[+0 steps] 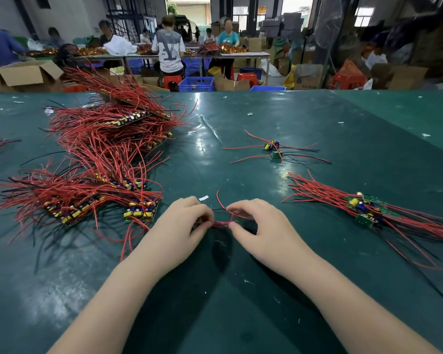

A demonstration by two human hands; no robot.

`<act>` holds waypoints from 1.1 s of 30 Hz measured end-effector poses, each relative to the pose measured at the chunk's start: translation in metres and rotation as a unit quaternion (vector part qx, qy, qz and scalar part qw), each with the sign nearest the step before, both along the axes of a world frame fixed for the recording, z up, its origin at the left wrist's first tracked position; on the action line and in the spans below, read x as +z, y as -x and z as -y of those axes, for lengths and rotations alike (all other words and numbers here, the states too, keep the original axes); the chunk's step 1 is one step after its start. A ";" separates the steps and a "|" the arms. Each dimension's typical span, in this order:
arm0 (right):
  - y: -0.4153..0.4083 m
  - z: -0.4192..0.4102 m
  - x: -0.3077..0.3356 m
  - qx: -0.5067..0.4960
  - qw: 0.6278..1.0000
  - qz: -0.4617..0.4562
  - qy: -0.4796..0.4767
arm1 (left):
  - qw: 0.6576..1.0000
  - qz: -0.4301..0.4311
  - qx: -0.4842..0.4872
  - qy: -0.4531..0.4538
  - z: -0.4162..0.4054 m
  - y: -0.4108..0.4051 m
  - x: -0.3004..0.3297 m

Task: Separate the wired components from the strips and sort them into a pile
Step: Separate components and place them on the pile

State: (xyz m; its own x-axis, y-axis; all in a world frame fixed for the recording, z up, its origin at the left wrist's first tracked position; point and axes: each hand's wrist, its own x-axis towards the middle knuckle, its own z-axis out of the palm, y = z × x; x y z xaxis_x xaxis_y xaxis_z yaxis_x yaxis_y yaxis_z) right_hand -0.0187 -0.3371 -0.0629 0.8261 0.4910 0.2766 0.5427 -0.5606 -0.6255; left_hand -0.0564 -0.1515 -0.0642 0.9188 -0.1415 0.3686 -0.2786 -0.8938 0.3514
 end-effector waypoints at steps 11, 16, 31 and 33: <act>-0.004 0.009 0.020 -0.025 0.912 -0.292 -0.288 | 0.741 -0.012 -0.022 0.670 0.019 0.010 0.029; 0.011 -0.002 0.010 0.093 0.890 -0.348 -0.280 | 0.654 -0.045 -0.051 0.754 0.022 0.012 0.035; 0.005 -0.003 0.006 -0.022 0.864 -0.263 -0.428 | 0.918 -0.015 0.011 0.396 0.034 0.008 0.009; 0.005 -0.001 0.006 -0.019 0.870 -0.260 -0.419 | 0.916 -0.017 0.024 0.400 0.034 0.007 0.007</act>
State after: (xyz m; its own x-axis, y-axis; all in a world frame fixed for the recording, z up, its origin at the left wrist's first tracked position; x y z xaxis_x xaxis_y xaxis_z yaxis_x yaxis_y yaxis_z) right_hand -0.0236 -0.3357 -0.0569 0.9575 0.2670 0.1095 0.0562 0.1997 -0.9782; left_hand -0.0638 -0.1852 -0.0571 0.9300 0.2022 0.3070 -0.2215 -0.3582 0.9070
